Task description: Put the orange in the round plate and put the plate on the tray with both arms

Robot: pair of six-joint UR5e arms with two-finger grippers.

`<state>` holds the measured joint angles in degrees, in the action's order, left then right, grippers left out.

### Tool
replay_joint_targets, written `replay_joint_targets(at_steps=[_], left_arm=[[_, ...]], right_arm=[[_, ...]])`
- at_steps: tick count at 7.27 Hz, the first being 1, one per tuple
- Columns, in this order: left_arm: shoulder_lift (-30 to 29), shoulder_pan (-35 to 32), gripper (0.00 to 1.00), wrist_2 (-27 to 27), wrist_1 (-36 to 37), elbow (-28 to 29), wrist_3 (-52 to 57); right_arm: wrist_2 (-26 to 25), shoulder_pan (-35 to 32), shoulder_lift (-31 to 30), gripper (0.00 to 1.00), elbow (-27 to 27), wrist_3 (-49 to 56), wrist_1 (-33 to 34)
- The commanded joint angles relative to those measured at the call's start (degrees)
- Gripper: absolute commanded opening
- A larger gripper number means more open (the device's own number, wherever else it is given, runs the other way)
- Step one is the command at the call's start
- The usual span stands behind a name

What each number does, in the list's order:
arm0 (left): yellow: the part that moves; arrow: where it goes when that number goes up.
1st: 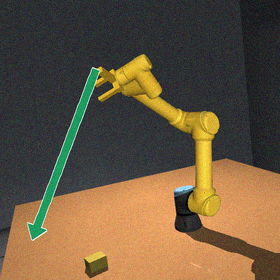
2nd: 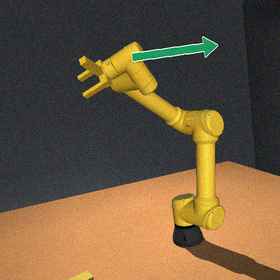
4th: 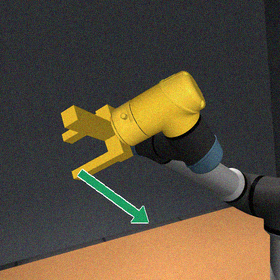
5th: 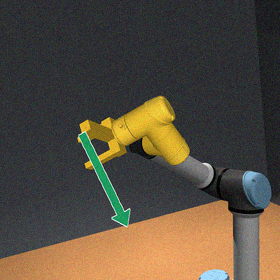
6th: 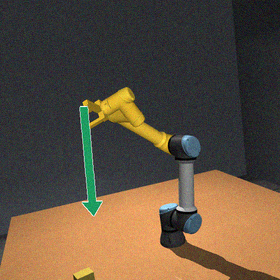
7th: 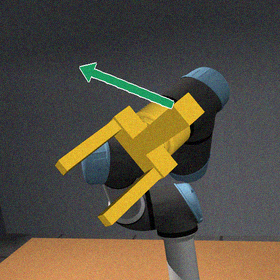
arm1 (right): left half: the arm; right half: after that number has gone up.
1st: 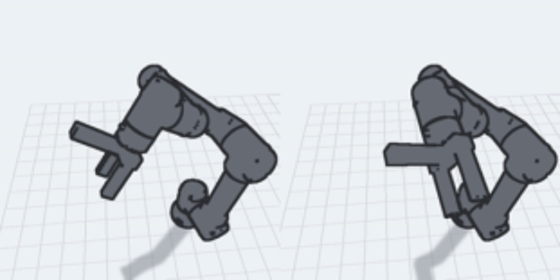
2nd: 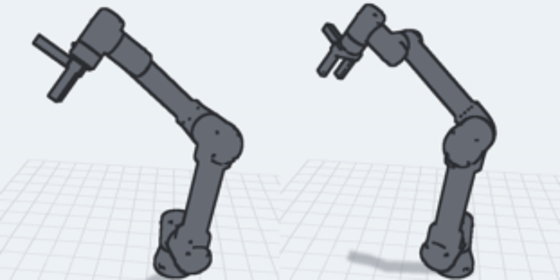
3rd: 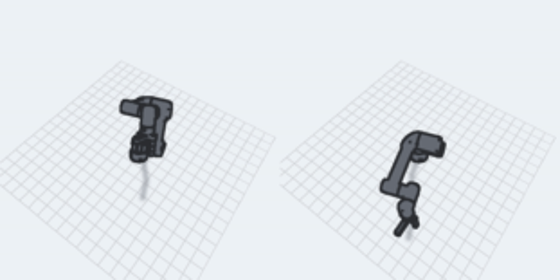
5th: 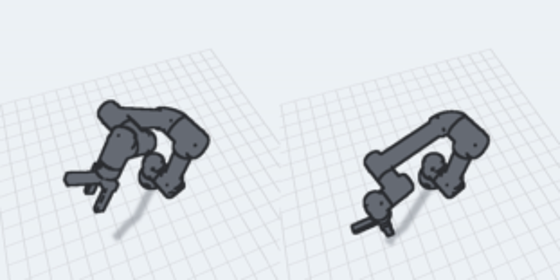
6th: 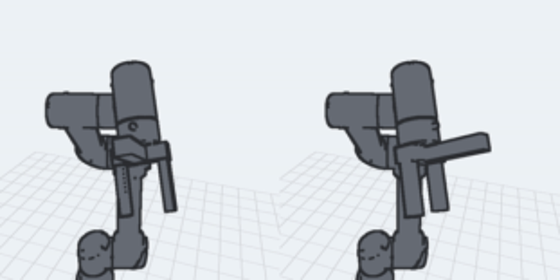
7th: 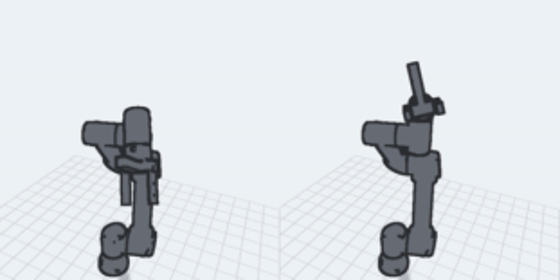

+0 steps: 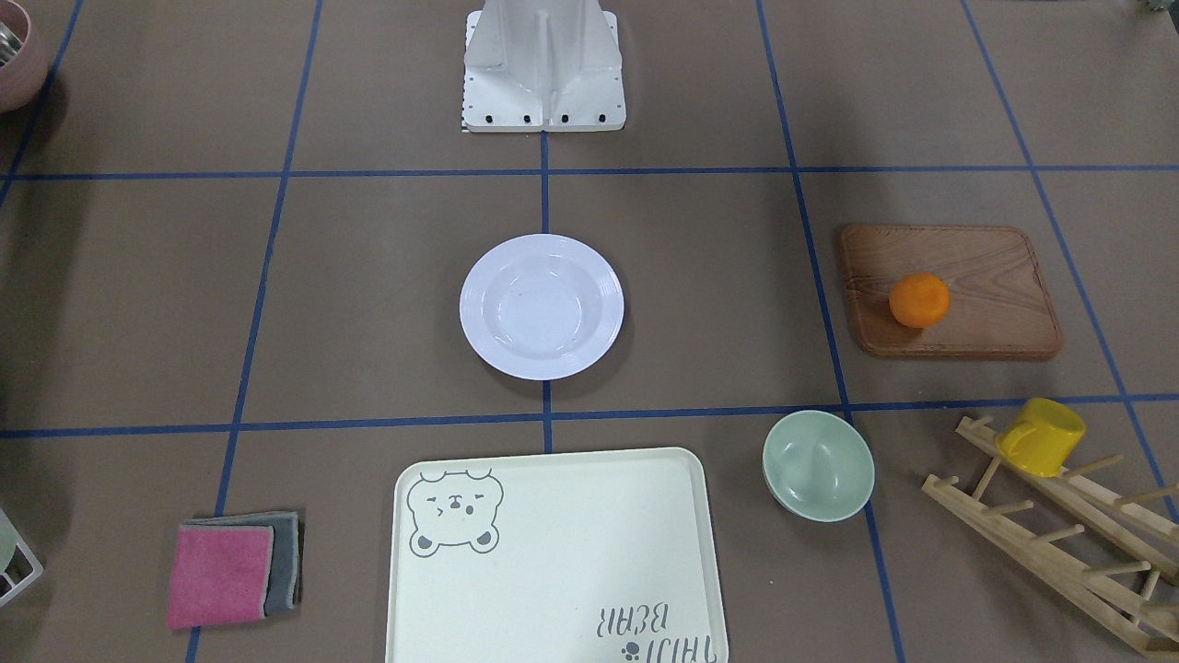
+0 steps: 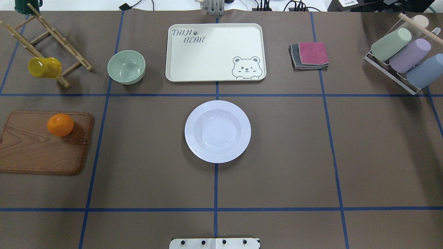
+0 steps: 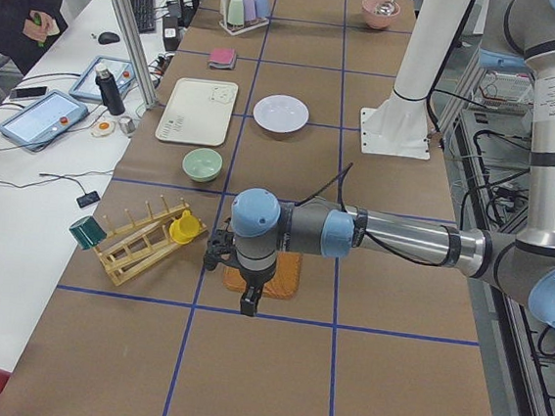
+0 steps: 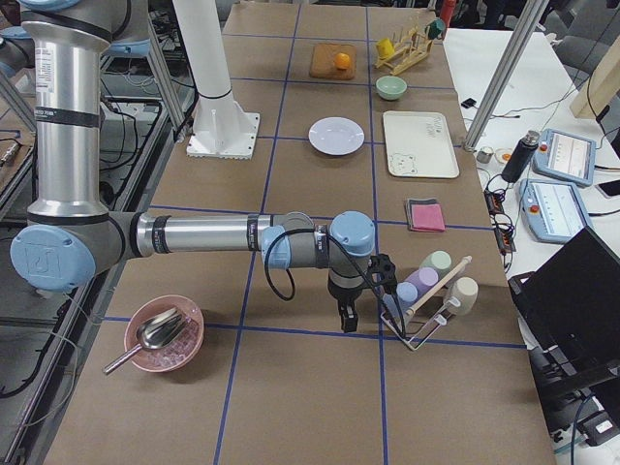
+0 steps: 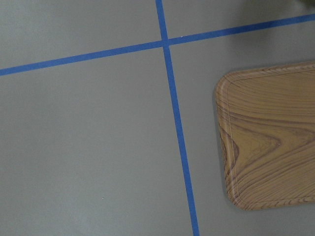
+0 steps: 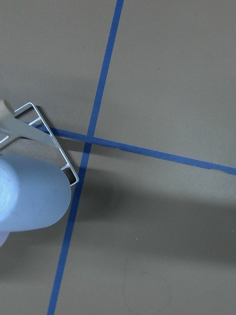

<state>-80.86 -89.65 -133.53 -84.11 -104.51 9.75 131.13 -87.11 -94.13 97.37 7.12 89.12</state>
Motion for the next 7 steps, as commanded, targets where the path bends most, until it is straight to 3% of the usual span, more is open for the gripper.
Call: replay_joint_targets(at_steps=[1,4,5,7], left_arm=[[0.00,0.00,0.99,-0.06,0.08,-1.39,-0.43],[-0.78,0.00,0.99,0.03,-0.26,-2.89,-0.52],[-1.49,0.00,0.99,0.03,-2.44,-3.16,-0.52],[-5.25,0.18,0.99,0.12,-14.70,-0.28,-0.61]], right_arm=[[0.00,0.01,0.00,1.00,0.01,0.00,0.00],[-0.09,0.27,0.00,1.00,0.01,0.35,-0.70],[-0.09,0.36,-0.09,1.00,-0.42,0.00,-5.23],[-0.26,1.58,0.17,1.00,-0.17,-0.18,-12.28]])
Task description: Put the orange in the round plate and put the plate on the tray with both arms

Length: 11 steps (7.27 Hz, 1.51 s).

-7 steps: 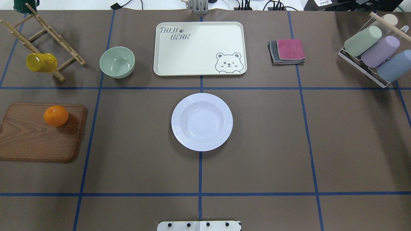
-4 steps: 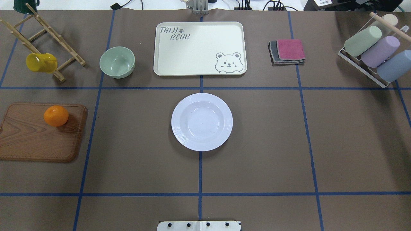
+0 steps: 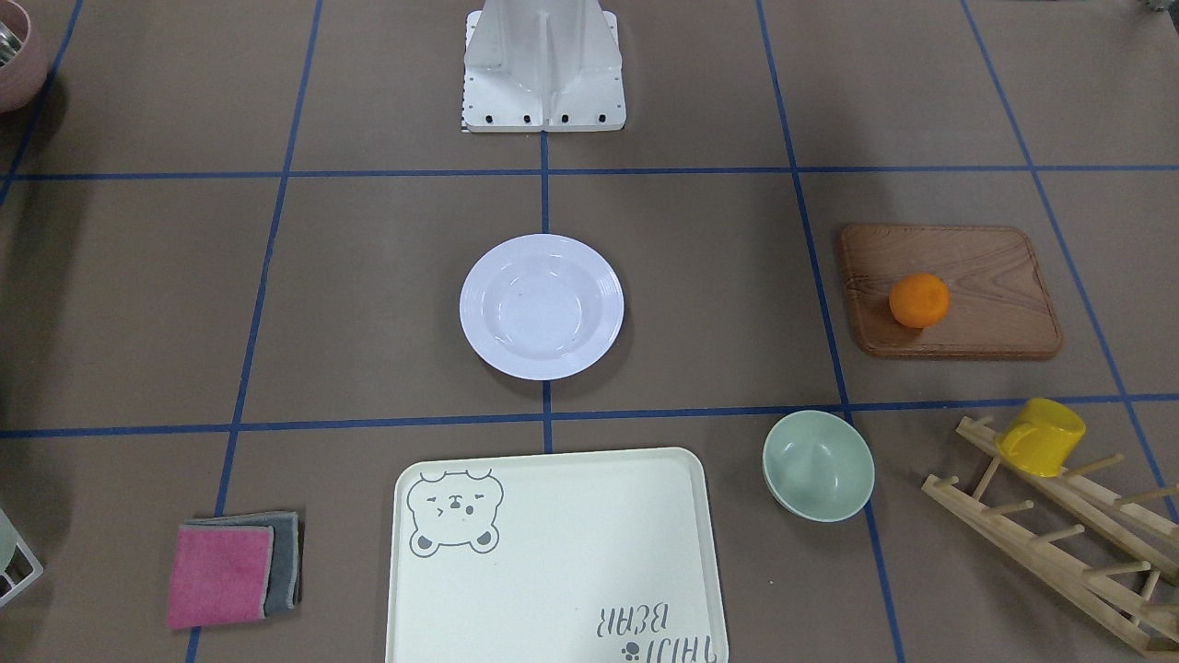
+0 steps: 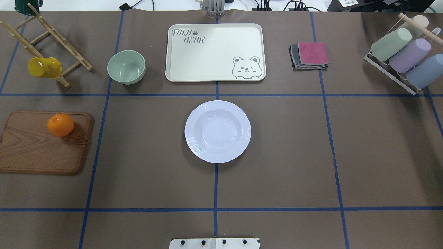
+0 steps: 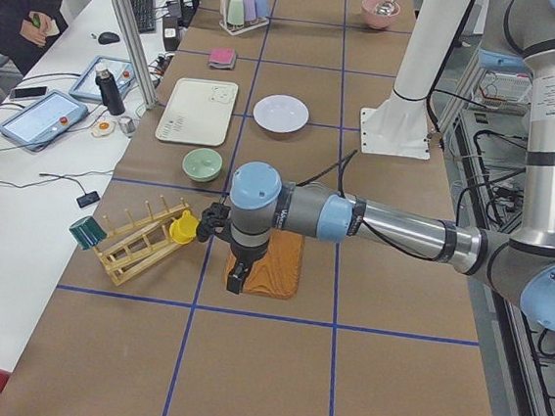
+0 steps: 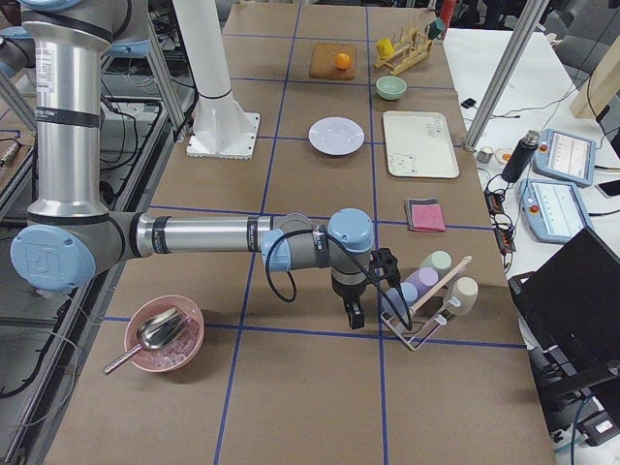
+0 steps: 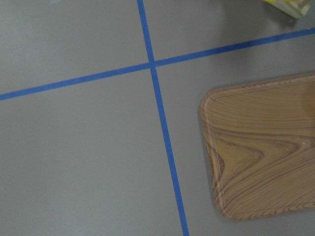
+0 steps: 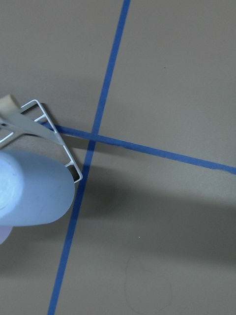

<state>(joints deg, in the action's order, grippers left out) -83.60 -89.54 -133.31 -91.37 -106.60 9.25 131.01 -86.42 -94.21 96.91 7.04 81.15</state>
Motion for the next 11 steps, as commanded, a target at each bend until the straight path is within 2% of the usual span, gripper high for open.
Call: replay_joint_targets(at_steps=[1,2,3,4,5,6,8,10,11], left_arm=[[-2.19,-0.02,0.99,-0.37,-9.25,2.10,0.06],[-1.75,0.06,0.99,-0.64,-9.62,2.10,0.15],[-2.18,1.80,0.99,-4.99,-10.84,2.54,-2.98],[-4.88,8.96,0.98,-6.43,-11.98,2.89,-11.02],[-5.52,13.38,0.98,-6.35,-14.86,3.07,-18.58],[-5.52,16.47,0.99,-4.61,-19.68,3.24,-26.31],[-7.18,27.52,0.99,5.72,-25.07,3.42,-40.91],[-8.42,34.75,0.99,12.51,-25.09,3.68,-45.54],[-8.42,36.17,0.99,13.24,-25.18,4.20,-46.16]], right_arm=[[-0.05,2.38,0.69,1.00,0.47,-1.49,-8.07],[-0.05,7.01,0.87,1.00,0.82,-4.29,-10.37],[-0.48,10.10,3.31,1.00,0.73,-7.80,-10.66],[-0.66,12.22,3.77,1.00,1.52,-11.75,-10.66],[-0.84,13.03,3.86,1.00,2.83,-14.40,-10.66],[-0.93,13.29,3.86,1.00,3.71,-18.08,-10.66],[-2.77,13.38,3.34,1.00,4.07,-20.14,-10.66],[-2.77,13.39,3.25,1.00,3.98,-20.14,-10.75],[-2.77,13.39,3.25,1.00,3.98,-20.14,-10.75]])
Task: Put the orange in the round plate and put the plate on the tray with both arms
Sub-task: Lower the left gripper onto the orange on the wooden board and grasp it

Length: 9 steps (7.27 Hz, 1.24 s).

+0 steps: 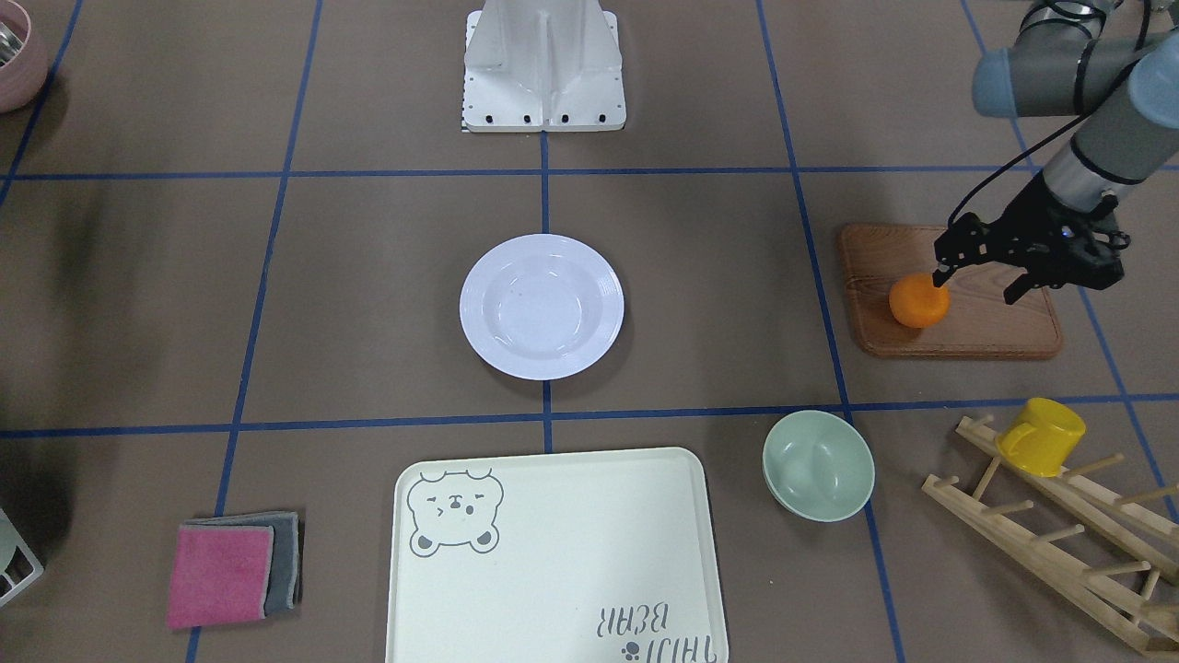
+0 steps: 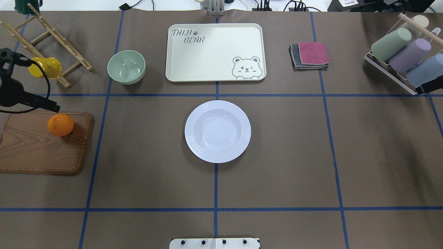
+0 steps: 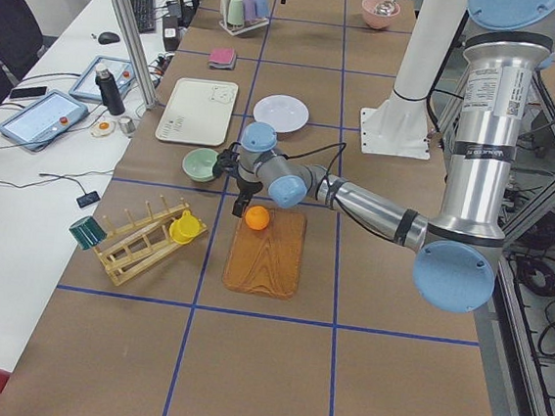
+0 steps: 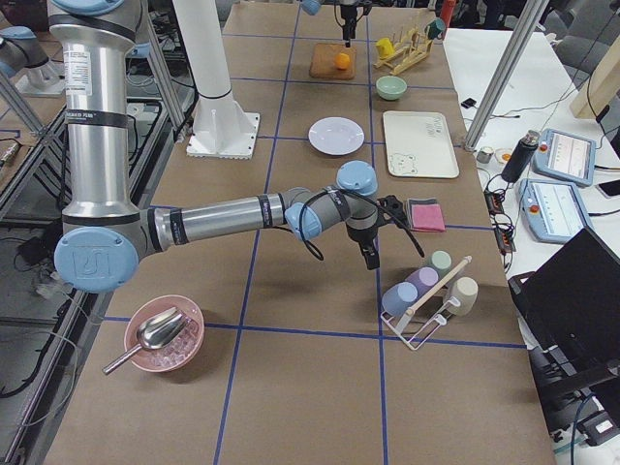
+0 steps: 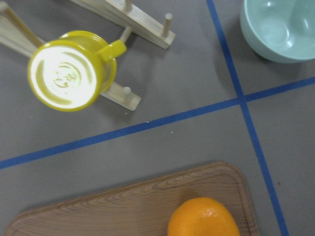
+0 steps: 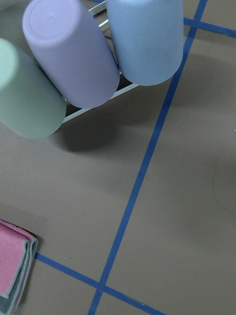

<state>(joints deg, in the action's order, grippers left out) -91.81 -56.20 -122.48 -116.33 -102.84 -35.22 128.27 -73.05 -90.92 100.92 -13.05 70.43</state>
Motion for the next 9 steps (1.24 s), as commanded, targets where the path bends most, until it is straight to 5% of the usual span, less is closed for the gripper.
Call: replay_joint_targets(at_steps=[1,9], left_arm=[[-0.21,3.20,0.99,2.60,-0.56,1.15,-1.70],[-0.04,7.42,0.99,4.71,-3.37,5.19,-1.78]], right_arm=[[-0.03,0.02,0.04,1.00,-0.02,-0.05,-0.03],[-0.12,0.02,0.04,1.00,-0.02,0.13,-0.03]])
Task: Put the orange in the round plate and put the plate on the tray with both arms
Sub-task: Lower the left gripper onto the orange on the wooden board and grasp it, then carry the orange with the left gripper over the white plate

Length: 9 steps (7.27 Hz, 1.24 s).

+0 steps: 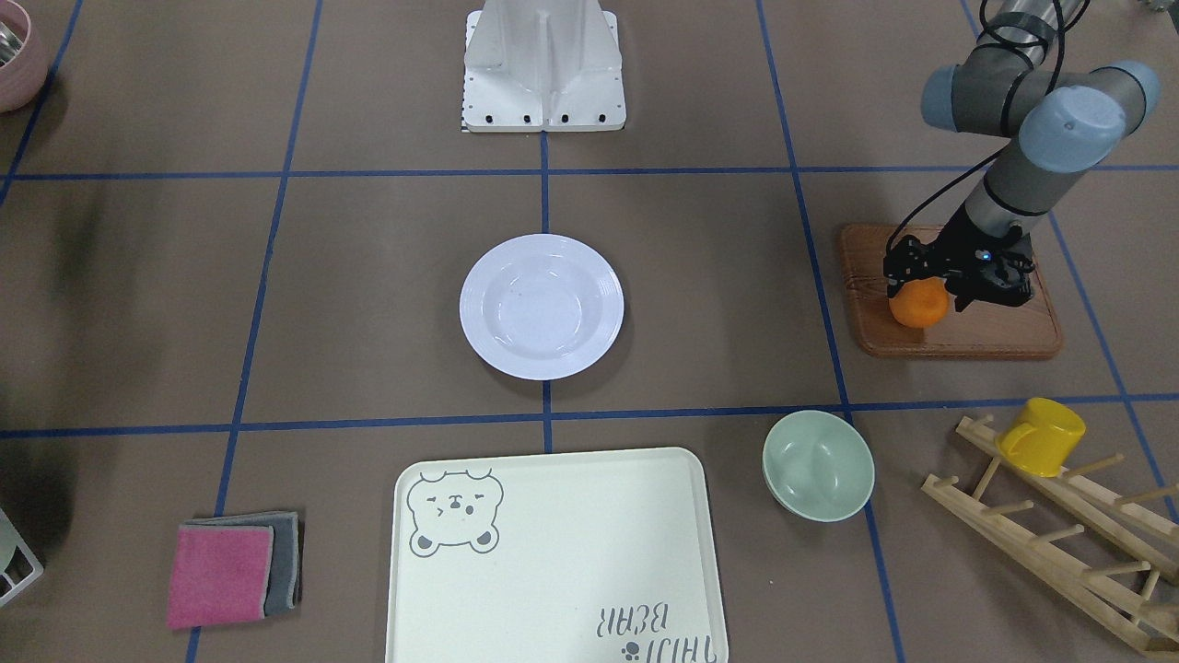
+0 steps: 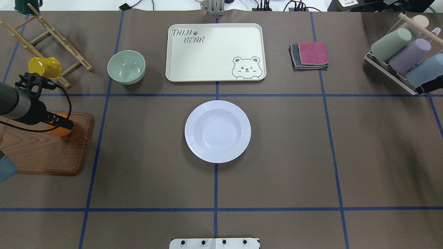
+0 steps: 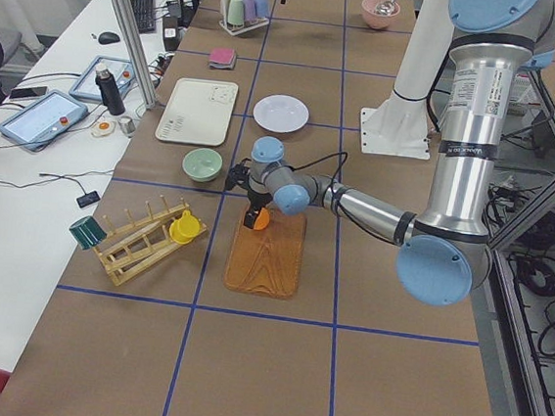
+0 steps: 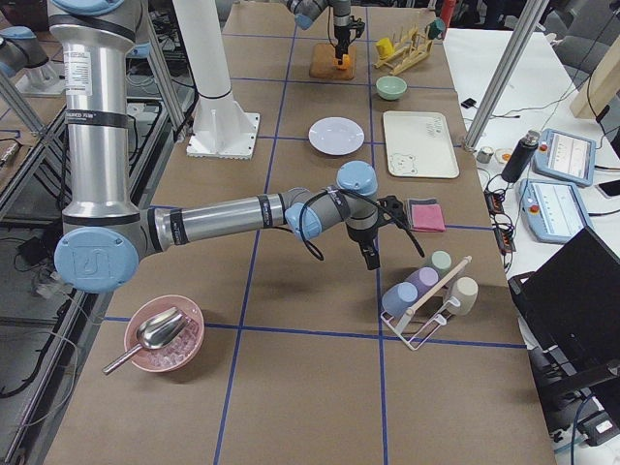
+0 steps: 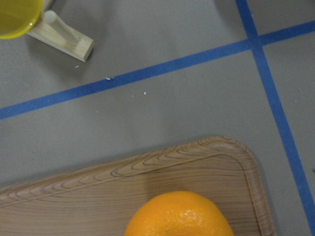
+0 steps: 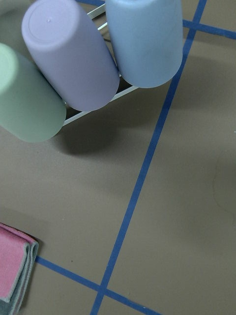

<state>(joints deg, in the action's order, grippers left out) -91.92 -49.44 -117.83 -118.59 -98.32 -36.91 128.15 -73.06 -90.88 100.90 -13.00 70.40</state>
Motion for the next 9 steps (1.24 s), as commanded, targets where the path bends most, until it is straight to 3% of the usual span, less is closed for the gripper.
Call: replay_joint_targets(at_steps=[1,2,3,5,7,8,9], left_arm=[[0.07,0.84,0.97,0.06,-2.59,1.72,-0.09],[0.33,0.84,0.56,0.06,-4.26,2.43,-0.27],[0.51,0.75,0.01,-0.03,-4.37,1.65,-0.44],[-1.66,0.75,0.00,-0.55,0.17,-4.58,-3.06],[-15.50,3.28,0.00,-0.03,11.05,-4.51,-13.15],[-21.31,8.69,0.00,1.02,14.76,-3.99,-18.41],[-28.24,12.75,0.00,5.90,18.80,-2.85,-22.38]], right_arm=[[0.00,0.03,0.00,1.00,0.00,0.08,0.00],[0.00,0.03,0.00,1.00,0.00,0.08,0.00],[0.09,0.03,0.00,1.00,0.00,0.08,0.00],[0.17,0.03,-0.09,1.00,0.00,-0.10,0.00],[0.00,-0.06,-0.44,1.00,-0.26,-0.19,0.00],[0.00,-0.06,-0.61,1.00,-0.35,-0.45,0.00],[0.00,-0.06,-1.05,1.00,-0.61,-0.62,0.09]])
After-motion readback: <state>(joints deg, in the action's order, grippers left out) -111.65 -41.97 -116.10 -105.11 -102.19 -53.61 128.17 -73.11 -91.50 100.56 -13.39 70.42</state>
